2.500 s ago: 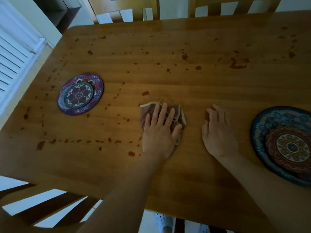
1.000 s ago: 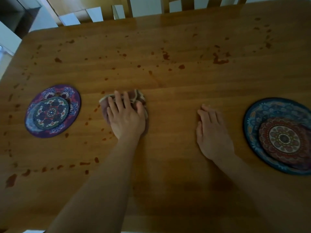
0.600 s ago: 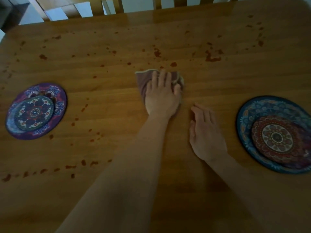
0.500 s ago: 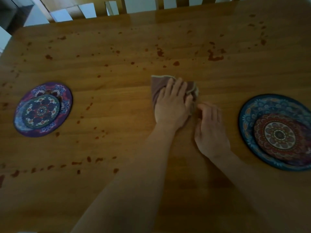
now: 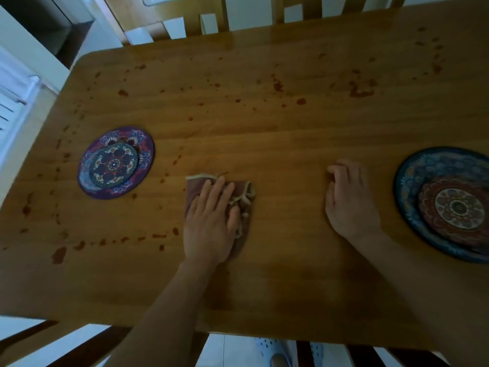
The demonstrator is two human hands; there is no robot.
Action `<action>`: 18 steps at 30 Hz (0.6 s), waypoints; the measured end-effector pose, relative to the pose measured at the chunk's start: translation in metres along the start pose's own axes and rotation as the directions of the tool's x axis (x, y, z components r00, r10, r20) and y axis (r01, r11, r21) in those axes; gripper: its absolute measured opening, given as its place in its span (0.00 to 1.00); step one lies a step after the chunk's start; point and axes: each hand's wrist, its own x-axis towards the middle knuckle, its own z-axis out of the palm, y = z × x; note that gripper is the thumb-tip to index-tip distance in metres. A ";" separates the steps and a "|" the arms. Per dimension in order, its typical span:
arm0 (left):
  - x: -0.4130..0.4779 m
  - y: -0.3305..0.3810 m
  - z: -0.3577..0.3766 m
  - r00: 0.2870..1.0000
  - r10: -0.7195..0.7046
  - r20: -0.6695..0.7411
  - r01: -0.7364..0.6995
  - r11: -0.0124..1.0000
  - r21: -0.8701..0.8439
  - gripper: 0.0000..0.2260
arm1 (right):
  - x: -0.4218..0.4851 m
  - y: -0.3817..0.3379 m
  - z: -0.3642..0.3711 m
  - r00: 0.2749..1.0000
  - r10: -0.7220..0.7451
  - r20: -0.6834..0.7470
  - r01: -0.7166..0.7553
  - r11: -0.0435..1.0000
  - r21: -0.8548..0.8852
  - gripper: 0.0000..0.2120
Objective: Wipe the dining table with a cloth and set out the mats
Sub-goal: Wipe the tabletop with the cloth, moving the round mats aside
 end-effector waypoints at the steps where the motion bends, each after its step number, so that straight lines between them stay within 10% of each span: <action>1: 0.006 -0.005 -0.002 0.999 -0.051 -0.009 0.051 0.999 0.006 0.25 | 0.000 0.000 0.000 1.000 -0.002 0.006 0.002 1.000 0.000 0.12; 8: 0.077 0.023 0.005 0.933 -0.358 -0.033 0.356 0.933 -0.058 0.27 | 0.005 -0.001 0.001 0.999 -0.012 0.052 0.013 0.999 -0.033 0.16; 18: 0.036 0.124 0.021 0.997 -0.034 -0.072 0.028 0.996 -0.083 0.26 | 0.004 -0.002 -0.002 0.996 -0.033 0.082 0.040 0.995 -0.086 0.15</action>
